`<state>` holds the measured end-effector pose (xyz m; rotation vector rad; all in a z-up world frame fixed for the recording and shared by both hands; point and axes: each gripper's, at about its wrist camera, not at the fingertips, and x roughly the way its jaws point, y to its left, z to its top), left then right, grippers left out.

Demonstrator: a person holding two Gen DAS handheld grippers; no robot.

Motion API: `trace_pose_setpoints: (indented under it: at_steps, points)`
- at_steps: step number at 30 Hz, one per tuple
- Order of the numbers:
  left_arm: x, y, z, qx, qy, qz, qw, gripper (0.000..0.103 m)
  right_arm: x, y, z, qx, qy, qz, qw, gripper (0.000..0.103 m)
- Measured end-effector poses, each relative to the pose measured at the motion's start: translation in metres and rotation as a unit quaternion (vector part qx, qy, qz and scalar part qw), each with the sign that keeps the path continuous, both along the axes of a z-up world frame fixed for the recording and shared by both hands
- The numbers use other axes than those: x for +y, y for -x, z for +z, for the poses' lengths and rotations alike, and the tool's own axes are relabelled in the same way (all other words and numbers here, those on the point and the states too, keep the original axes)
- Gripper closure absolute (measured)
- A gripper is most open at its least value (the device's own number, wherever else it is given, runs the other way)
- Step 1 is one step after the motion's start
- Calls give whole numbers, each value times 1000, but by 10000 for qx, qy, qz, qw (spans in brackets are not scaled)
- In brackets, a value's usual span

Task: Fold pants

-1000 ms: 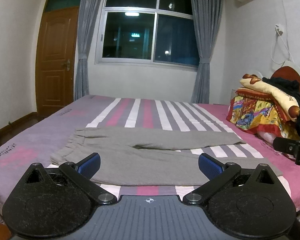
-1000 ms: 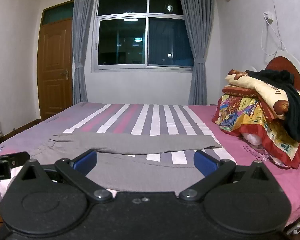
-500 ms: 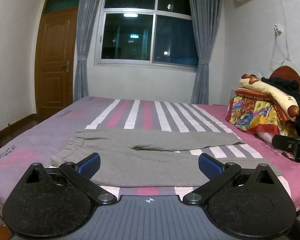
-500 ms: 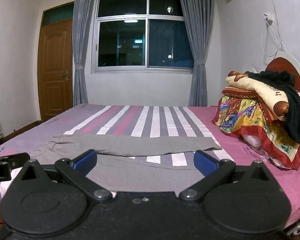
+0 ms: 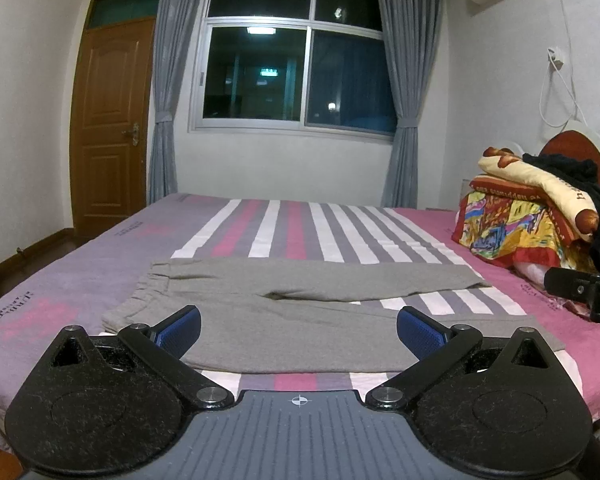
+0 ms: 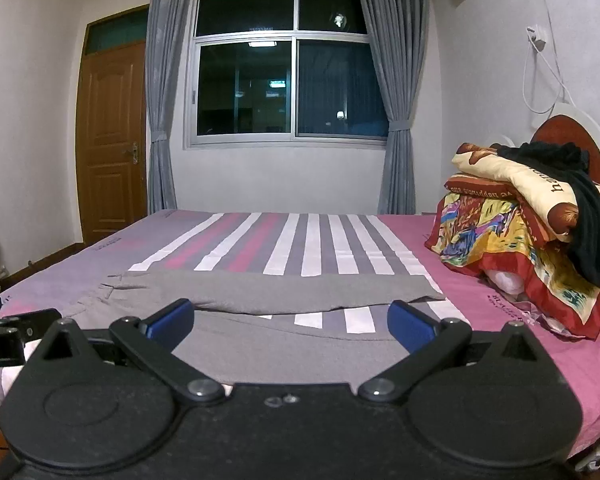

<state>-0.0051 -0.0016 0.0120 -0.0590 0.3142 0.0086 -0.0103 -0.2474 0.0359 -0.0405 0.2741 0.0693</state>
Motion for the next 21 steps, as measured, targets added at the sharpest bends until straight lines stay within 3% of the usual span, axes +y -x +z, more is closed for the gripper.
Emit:
trace_pose_setpoints:
  at_steps: [21]
  points:
    - [2,-1,-3,-2,-2,4,10000,0,-1,0,1,7,-11,7,10000,0]
